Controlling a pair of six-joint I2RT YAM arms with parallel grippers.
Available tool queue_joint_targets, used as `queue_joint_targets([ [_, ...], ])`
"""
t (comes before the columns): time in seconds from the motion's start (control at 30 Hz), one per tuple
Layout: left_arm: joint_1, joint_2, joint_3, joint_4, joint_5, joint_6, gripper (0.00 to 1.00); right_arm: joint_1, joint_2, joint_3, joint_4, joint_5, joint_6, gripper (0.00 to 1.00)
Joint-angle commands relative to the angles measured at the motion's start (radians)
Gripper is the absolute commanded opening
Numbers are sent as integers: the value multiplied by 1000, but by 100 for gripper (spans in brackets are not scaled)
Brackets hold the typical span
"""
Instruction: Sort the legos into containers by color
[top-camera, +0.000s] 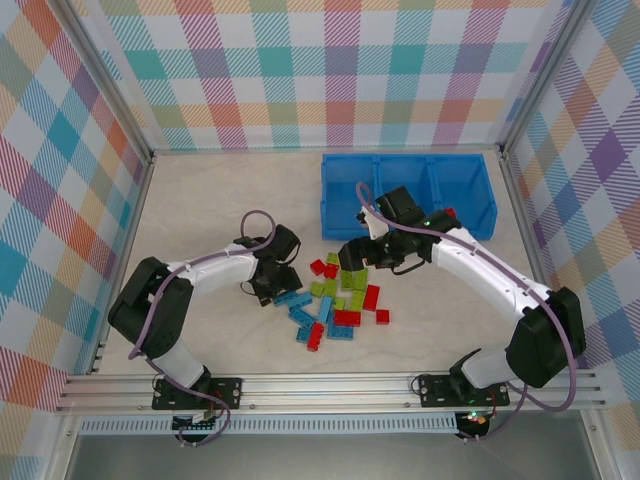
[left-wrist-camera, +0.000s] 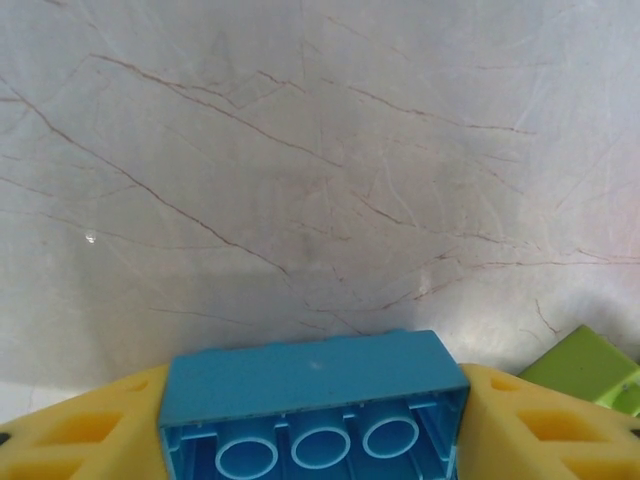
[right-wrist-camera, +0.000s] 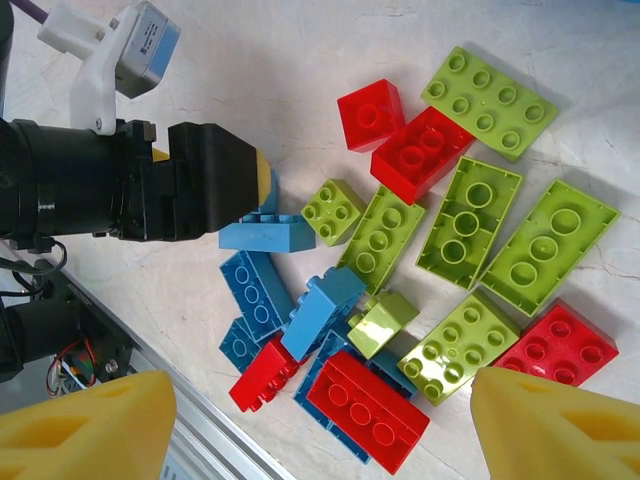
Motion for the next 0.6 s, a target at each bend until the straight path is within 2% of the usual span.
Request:
queue_joint_targets([
  [0.0,-13,-41,32,-37,-18,25,57,8,-31,12,10,-1,12,79],
  [0.17,-28,-146,142,4,-84,64,57,7,-101,-27,73,87,41,81],
  [0.27,-39,-123,266,66,-96,132,59,7,-151,-53,105,178,66,84],
  [0.43,-47,72,553,116,-125,276,62,6,-258,-117,176,244,107,90],
  [0.57,-47,267,818,67,-174,360,66,4,-324,-160,191,287,119,93],
])
